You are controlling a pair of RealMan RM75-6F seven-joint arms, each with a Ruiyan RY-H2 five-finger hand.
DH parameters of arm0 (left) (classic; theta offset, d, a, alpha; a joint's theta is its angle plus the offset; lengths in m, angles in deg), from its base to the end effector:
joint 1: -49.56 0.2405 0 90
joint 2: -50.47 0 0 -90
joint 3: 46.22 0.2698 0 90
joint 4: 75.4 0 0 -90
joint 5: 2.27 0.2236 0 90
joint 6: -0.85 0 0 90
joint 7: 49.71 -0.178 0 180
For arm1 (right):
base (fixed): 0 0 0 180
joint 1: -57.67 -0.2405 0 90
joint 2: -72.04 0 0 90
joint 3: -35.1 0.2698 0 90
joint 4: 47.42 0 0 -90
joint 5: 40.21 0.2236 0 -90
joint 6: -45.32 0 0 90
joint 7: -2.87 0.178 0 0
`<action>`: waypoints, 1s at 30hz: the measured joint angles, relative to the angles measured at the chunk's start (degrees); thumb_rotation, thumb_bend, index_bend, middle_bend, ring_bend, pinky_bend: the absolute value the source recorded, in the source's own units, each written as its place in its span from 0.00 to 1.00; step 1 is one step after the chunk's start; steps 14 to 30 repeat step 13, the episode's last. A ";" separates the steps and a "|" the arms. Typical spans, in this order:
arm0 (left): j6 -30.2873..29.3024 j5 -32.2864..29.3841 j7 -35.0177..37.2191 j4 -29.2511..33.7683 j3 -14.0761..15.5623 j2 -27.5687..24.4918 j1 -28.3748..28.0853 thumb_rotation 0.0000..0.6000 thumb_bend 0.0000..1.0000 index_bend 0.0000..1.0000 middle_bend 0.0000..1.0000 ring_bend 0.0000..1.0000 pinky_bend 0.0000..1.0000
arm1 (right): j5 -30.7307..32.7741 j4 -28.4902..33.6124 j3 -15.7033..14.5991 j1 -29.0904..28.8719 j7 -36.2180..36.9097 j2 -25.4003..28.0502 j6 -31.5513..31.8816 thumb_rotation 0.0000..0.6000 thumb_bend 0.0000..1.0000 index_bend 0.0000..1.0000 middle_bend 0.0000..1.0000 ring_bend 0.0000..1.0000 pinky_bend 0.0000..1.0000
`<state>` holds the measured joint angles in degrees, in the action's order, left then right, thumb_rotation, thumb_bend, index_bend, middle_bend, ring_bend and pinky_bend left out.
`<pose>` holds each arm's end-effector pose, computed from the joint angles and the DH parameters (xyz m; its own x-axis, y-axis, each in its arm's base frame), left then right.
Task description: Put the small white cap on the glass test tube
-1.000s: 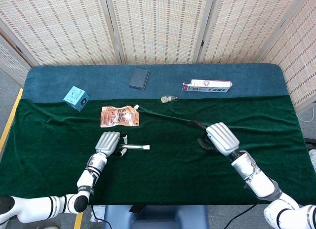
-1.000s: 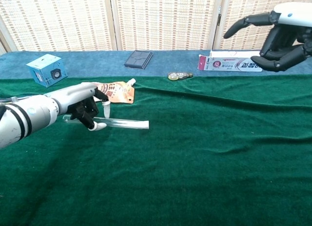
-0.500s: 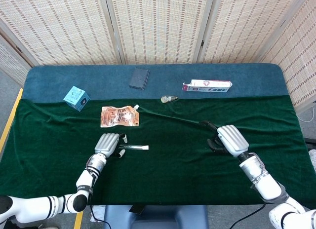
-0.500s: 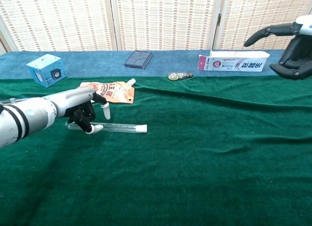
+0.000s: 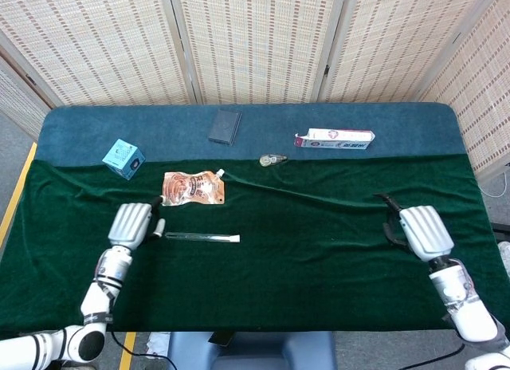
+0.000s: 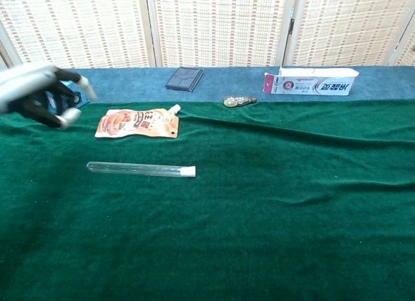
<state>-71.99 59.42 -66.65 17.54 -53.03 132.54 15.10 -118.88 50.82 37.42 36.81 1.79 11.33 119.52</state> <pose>-0.2012 0.3587 0.0292 0.3264 0.1095 0.9389 0.9386 -0.1554 -0.3081 -0.2736 -0.2957 0.1368 0.3797 -0.1037 0.9193 -0.9196 -0.1511 0.3627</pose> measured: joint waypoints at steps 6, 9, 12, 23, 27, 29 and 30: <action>-9.60 7.60 3.16 0.60 2.72 -5.66 8.17 1.00 0.54 0.33 0.30 0.21 0.18 | -0.05 -2.43 -1.07 4.88 -0.57 0.95 4.63 1.00 0.58 0.07 0.11 0.12 0.08; -13.46 9.73 3.83 0.98 3.91 -6.87 11.35 1.00 0.53 0.32 0.28 0.18 0.14 | -0.71 -4.23 -1.65 7.36 1.57 0.83 6.94 1.00 0.58 0.01 0.05 0.06 0.04; -16.56 11.55 4.92 1.60 5.34 -8.03 14.56 1.00 0.51 0.31 0.26 0.17 0.11 | -1.01 -5.36 -2.10 9.30 4.56 0.85 7.99 1.00 0.58 0.01 0.04 0.05 0.03; -17.24 12.09 5.29 1.86 5.85 -8.39 15.55 1.00 0.50 0.31 0.26 0.17 0.11 | -1.11 -5.73 -2.21 9.92 5.48 0.86 8.35 1.00 0.58 0.01 0.04 0.05 0.03; -17.24 12.09 5.29 1.86 5.85 -8.39 15.55 1.00 0.50 0.31 0.26 0.17 0.11 | -1.11 -5.73 -2.21 9.92 5.48 0.86 8.35 1.00 0.58 0.01 0.04 0.05 0.03; -17.24 12.09 5.29 1.86 5.85 -8.39 15.55 1.00 0.50 0.31 0.26 0.17 0.11 | -1.11 -5.73 -2.21 9.92 5.48 0.86 8.35 1.00 0.58 0.01 0.04 0.05 0.03; -17.24 12.09 5.29 1.86 5.85 -8.39 15.55 1.00 0.50 0.31 0.26 0.17 0.11 | -1.11 -5.73 -2.21 9.92 5.48 0.86 8.35 1.00 0.58 0.01 0.04 0.05 0.03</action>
